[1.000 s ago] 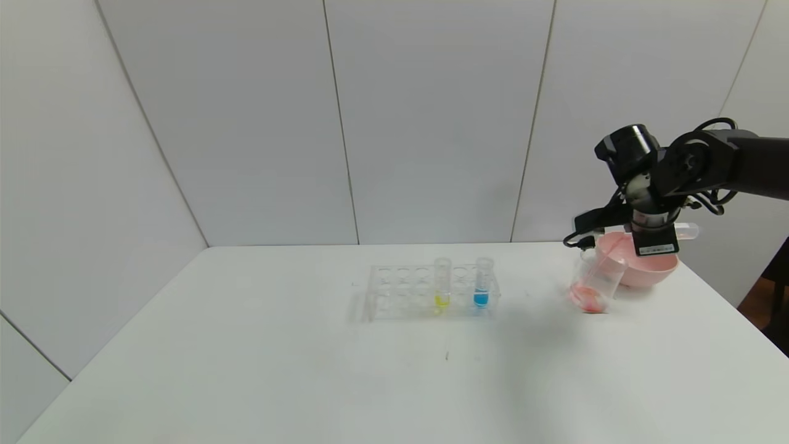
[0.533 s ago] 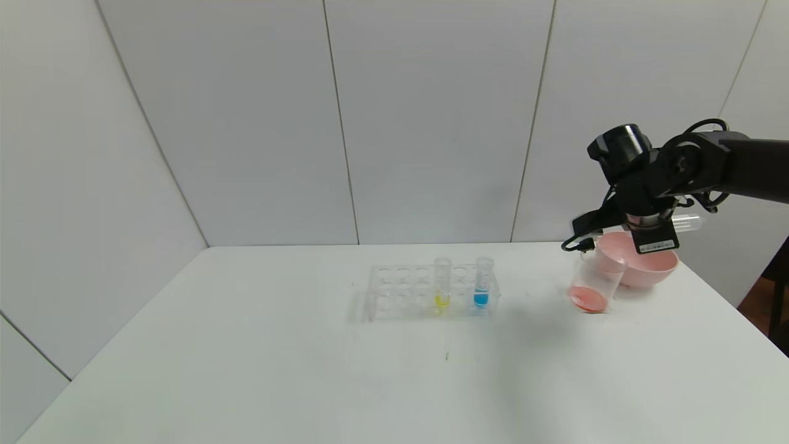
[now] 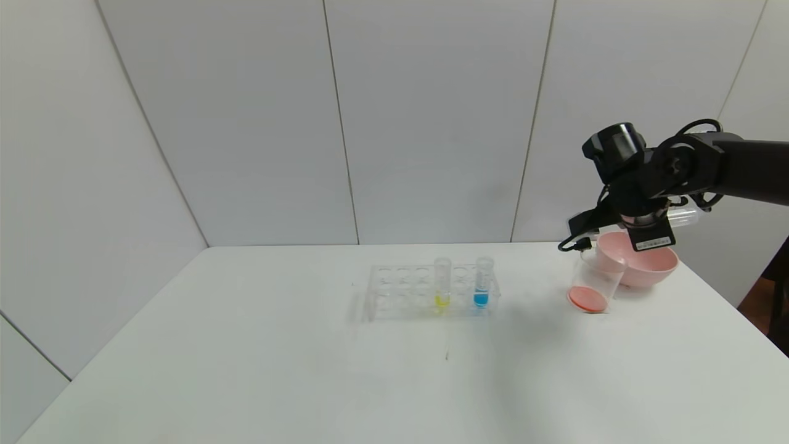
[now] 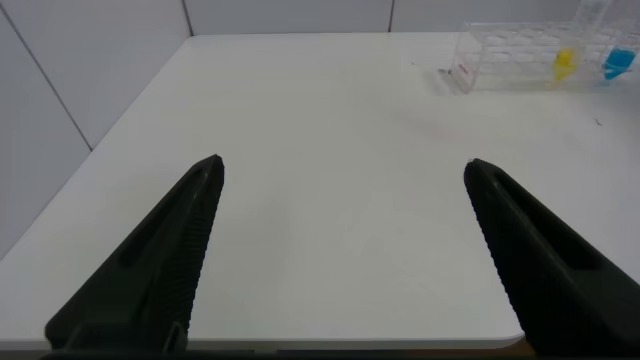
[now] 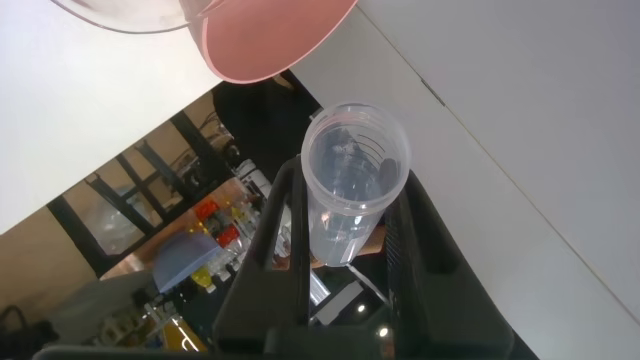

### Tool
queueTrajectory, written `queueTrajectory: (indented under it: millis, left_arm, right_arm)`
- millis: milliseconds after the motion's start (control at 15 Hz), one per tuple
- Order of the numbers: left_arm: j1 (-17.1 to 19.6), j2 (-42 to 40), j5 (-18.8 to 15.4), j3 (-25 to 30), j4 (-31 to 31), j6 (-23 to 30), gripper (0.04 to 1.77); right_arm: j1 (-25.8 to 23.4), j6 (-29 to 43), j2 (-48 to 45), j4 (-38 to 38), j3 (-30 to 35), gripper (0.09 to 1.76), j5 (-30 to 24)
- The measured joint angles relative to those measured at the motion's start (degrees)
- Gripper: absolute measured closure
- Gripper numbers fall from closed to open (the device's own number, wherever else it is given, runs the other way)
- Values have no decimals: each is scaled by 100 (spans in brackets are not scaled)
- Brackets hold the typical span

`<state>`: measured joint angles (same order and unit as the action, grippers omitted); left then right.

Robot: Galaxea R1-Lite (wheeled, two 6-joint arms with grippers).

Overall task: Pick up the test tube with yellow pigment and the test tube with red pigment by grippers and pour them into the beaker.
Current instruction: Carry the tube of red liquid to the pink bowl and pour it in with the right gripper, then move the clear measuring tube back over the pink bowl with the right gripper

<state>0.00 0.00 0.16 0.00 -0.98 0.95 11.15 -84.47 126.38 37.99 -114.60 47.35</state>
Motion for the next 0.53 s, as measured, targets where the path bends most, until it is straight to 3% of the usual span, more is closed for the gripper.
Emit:
queueTrajectory:
  millis: [200,400,533]
  left_arm:
    - [0,0,0,0,0,0,9]
    - [0,0,0,0,0,0,9]
    - [0,0,0,0,0,0,9]
  right_arm:
    - [-71,160,-69,-27,0,135,-279]
    - [-366,521,-243,-17,16,135,-1409]
    - [-658,1213,-373,-9,72,135,-2291]
